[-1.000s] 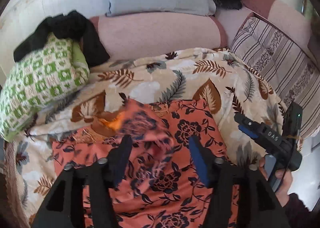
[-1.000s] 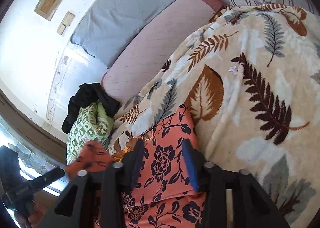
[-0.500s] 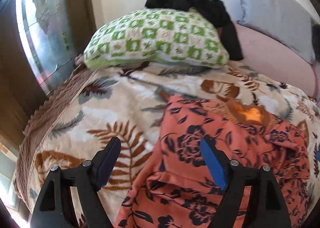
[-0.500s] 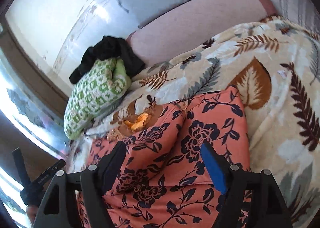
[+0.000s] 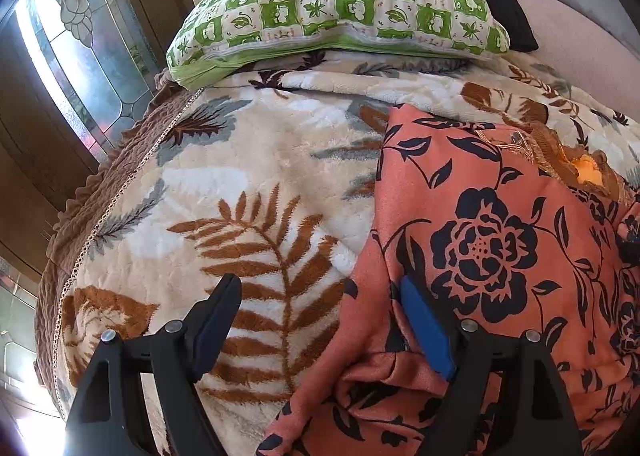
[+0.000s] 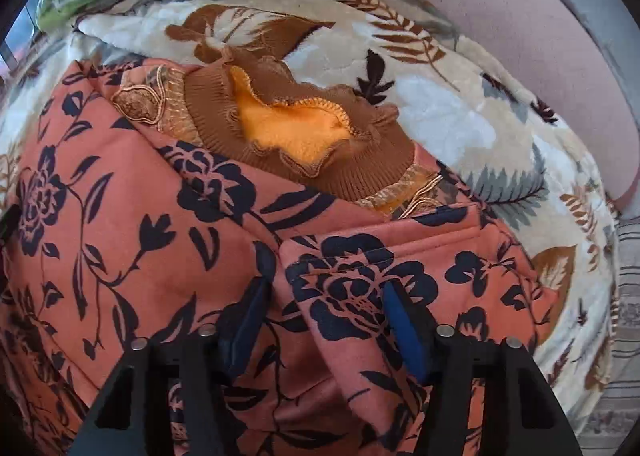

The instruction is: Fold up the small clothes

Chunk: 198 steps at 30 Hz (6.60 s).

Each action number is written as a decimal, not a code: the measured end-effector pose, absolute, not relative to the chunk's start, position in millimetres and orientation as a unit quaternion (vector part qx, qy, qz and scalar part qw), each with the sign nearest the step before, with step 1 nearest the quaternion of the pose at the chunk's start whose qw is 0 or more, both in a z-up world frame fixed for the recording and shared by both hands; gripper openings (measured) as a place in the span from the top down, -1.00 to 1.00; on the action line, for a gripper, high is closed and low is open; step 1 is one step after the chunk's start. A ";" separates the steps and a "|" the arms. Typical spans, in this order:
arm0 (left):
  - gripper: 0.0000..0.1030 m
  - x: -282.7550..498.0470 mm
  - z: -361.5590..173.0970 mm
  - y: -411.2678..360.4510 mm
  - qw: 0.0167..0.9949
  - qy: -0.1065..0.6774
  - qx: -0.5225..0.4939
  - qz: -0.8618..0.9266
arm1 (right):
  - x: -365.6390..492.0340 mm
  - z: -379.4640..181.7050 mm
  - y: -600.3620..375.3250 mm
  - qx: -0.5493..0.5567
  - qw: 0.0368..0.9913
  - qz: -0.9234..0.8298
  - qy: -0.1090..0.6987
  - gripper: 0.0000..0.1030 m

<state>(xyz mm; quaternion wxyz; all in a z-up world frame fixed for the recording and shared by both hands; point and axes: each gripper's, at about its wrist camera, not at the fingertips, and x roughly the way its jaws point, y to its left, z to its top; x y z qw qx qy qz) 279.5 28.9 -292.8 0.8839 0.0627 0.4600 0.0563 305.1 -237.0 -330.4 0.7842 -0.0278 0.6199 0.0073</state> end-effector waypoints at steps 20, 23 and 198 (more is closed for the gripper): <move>-0.59 239.8 -254.7 12.1 0.925 0.359 0.083 0.090 | 64.9 -280.8 -423.4 0.276 0.862 -0.105 0.411 0.81; -0.59 232.4 -248.0 3.6 0.936 0.338 0.074 0.057 | 80.4 -263.9 -395.9 0.245 0.892 -0.069 0.373 0.81; -0.05 243.1 -232.8 -19.1 0.924 0.379 0.014 -0.045 | 132.3 -304.6 -369.6 0.266 0.860 -0.024 0.435 0.17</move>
